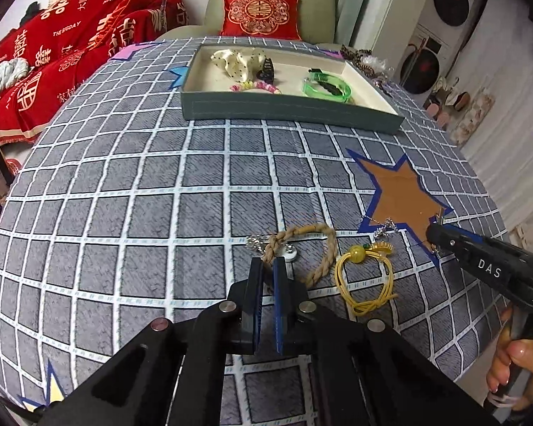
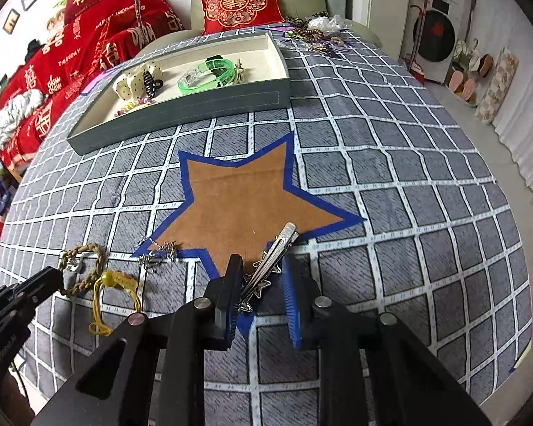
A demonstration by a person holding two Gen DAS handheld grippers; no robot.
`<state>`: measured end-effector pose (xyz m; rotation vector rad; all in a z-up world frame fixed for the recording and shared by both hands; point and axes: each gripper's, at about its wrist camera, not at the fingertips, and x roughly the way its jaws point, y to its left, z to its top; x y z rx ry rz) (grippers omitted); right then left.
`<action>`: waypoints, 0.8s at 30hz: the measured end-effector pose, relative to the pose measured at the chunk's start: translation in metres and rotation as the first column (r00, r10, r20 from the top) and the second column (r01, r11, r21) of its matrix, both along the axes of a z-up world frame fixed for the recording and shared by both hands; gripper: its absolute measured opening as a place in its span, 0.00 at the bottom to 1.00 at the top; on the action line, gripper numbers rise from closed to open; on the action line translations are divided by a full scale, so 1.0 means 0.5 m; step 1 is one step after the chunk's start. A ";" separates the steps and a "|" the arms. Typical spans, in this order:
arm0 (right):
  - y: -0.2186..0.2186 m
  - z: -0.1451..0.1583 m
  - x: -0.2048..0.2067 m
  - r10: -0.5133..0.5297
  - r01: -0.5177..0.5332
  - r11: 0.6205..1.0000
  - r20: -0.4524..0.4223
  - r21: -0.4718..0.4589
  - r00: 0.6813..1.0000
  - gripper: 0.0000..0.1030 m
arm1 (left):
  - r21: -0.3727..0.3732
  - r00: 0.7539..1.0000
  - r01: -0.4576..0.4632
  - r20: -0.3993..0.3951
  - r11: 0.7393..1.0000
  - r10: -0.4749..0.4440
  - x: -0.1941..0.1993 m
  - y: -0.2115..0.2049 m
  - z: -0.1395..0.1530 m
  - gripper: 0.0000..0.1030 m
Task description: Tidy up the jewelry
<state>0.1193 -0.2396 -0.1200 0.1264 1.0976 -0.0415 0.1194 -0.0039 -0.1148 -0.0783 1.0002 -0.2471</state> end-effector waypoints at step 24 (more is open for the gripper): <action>-0.018 0.083 -0.034 0.024 -0.032 0.996 0.081 0.089 0.996 0.24 | -0.005 0.996 0.028 0.089 1.000 -0.027 -0.032 0.015 0.088 0.12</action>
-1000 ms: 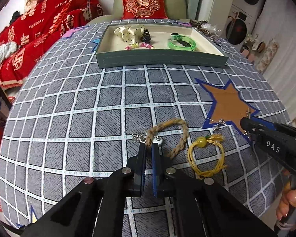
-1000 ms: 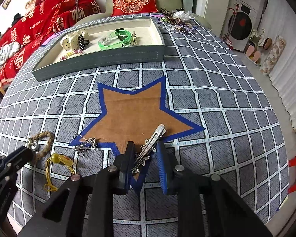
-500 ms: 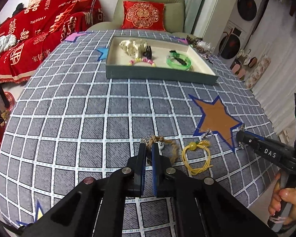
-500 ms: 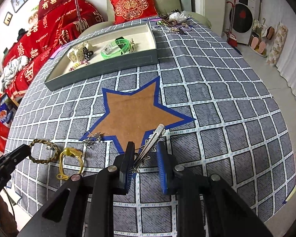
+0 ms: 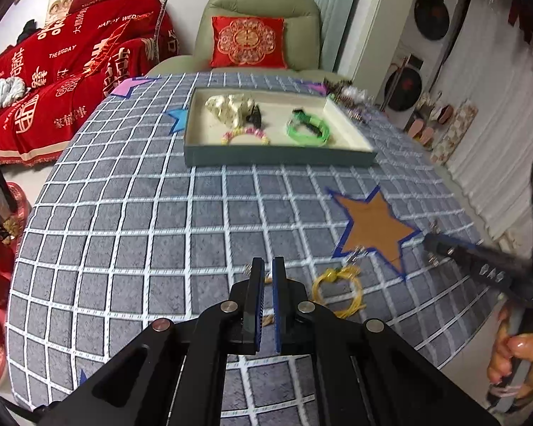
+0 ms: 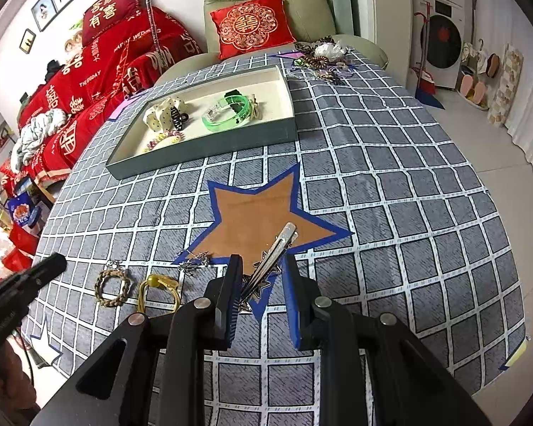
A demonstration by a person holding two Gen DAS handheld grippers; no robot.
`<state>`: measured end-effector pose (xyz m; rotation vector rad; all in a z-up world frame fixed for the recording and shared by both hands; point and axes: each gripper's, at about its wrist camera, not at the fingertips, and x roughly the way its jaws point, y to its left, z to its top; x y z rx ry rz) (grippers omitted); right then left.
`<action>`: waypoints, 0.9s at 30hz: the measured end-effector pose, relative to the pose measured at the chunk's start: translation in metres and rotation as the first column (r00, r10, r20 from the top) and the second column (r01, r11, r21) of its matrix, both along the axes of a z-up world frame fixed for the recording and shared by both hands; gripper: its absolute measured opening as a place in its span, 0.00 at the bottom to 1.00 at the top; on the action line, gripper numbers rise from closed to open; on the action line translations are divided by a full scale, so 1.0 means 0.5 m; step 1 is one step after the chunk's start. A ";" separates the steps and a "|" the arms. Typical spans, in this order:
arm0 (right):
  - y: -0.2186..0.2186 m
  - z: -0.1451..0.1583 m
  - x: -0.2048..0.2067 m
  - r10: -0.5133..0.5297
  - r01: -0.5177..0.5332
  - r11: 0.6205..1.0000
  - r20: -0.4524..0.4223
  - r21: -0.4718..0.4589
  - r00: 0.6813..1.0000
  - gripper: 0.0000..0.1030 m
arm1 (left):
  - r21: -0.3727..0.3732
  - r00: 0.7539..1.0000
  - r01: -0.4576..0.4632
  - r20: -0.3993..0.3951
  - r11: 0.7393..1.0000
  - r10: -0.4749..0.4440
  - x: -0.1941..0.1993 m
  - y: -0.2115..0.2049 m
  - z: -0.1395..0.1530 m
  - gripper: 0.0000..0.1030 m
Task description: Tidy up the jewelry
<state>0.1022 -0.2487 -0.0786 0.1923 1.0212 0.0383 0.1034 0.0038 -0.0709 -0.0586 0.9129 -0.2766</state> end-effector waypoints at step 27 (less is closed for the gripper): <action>0.009 -0.017 -0.013 0.018 -0.017 0.999 -0.014 0.039 1.000 0.24 | 0.132 0.989 -0.099 -0.097 0.986 0.112 0.051 0.014 -0.107 0.76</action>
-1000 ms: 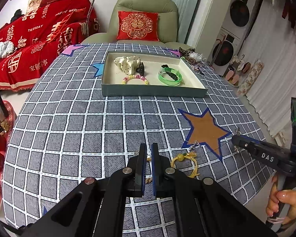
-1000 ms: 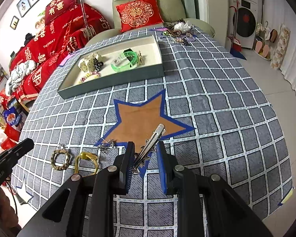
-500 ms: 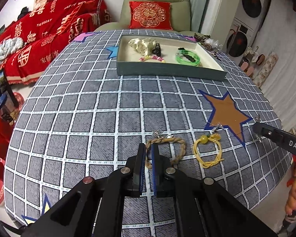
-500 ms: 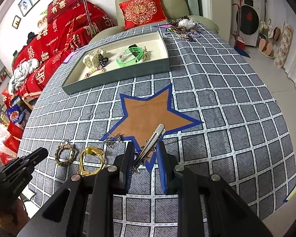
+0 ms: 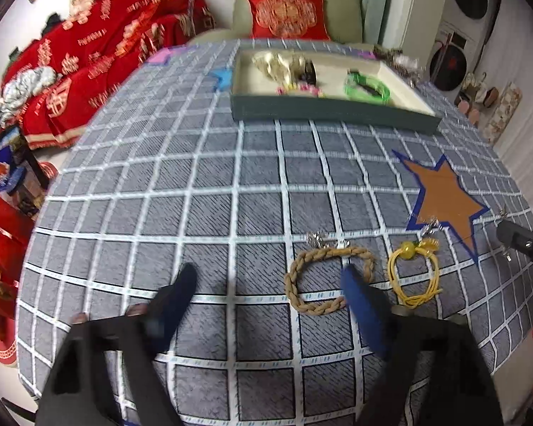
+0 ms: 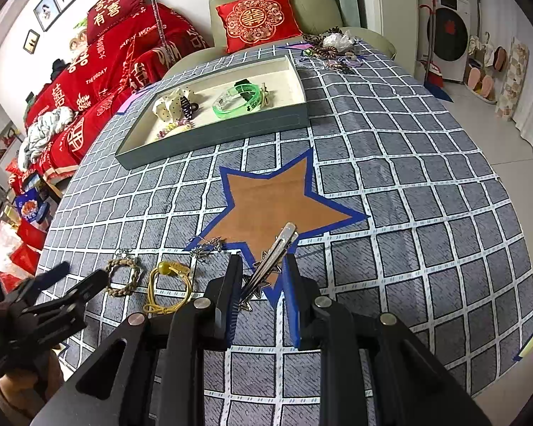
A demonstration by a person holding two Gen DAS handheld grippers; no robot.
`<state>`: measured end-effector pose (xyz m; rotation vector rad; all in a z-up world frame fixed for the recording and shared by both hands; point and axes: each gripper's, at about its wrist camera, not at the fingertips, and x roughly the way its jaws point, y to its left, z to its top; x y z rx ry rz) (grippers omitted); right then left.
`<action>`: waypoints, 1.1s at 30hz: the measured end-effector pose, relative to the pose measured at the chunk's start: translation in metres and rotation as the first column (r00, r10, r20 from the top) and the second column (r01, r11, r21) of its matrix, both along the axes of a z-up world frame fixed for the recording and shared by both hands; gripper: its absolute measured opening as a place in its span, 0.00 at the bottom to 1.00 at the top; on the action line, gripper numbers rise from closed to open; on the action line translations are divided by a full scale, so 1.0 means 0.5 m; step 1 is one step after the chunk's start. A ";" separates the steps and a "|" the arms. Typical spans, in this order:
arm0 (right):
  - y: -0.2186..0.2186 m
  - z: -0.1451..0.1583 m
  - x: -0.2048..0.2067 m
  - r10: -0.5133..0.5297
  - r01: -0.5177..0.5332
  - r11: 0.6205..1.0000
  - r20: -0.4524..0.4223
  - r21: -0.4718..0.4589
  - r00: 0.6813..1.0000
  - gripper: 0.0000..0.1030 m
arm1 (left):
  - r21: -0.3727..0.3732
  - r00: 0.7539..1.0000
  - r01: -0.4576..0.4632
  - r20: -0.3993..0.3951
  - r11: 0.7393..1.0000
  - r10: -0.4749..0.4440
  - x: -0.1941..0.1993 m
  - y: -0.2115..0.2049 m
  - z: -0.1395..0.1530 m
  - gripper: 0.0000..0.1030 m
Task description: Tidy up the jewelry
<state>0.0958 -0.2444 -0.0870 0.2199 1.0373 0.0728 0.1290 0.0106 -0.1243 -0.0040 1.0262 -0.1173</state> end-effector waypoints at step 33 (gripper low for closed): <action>0.003 0.097 0.045 0.054 -0.055 0.999 0.080 0.002 0.995 0.24 | -0.160 0.977 0.144 0.181 0.977 -0.114 -0.003 -0.008 0.194 0.14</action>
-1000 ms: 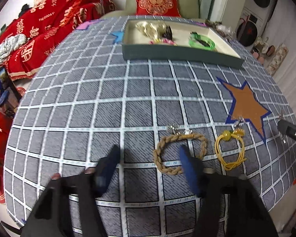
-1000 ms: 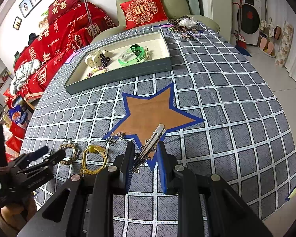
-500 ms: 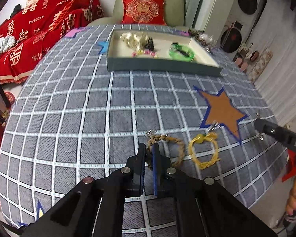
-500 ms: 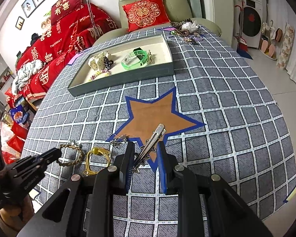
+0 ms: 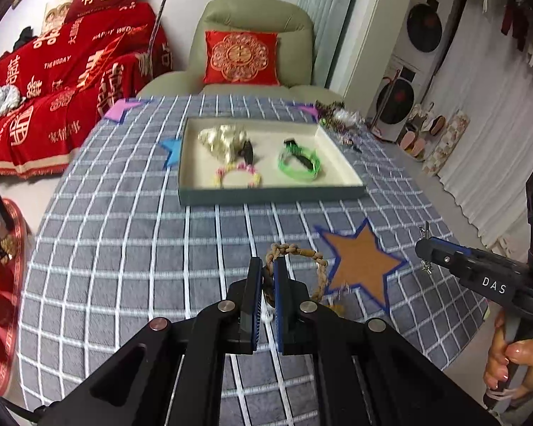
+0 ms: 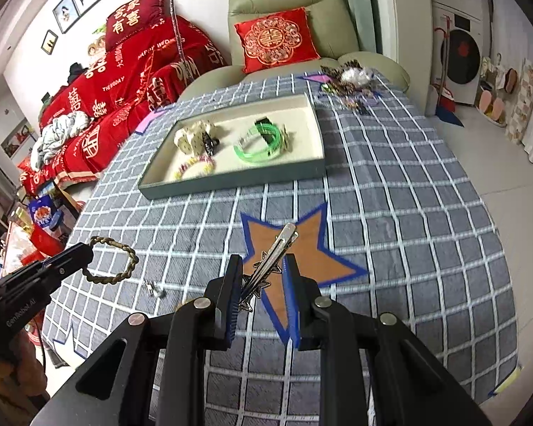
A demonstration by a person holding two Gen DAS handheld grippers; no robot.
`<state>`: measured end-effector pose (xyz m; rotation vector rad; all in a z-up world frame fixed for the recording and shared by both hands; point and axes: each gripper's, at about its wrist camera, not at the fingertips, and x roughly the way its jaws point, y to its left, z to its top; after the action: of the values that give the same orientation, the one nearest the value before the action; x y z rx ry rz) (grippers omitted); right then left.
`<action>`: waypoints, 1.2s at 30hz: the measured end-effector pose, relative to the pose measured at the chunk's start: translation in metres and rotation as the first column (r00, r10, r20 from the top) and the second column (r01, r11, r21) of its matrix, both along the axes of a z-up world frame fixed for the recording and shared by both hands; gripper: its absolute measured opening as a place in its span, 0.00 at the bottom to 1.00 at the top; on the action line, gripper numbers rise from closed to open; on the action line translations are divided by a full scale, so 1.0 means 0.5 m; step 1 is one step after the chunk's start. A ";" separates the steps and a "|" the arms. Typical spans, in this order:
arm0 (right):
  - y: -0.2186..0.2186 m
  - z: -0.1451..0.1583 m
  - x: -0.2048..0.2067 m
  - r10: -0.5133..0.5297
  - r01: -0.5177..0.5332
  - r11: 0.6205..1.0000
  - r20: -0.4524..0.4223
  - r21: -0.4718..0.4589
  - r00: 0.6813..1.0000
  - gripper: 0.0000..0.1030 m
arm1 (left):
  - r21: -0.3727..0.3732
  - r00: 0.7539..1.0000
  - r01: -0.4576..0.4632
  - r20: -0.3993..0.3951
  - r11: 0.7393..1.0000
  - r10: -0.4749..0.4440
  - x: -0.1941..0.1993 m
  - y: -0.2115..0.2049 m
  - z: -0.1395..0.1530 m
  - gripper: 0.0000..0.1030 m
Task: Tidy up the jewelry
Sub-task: 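Carry the rope bracelet and silver clip into the tray and open both tools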
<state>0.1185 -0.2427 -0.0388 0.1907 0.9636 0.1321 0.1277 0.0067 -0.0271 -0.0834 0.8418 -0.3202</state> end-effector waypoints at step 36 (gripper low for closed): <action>0.040 -0.083 0.480 0.102 -0.105 0.993 -0.050 -0.051 0.993 0.24 | 0.101 0.993 -0.098 -0.056 0.990 0.104 0.447 -0.025 -0.104 0.14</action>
<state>0.3583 -0.2229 -0.0802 0.0945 1.0236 0.1976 0.3515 -0.0057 -0.0790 -0.0439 0.9091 -0.1812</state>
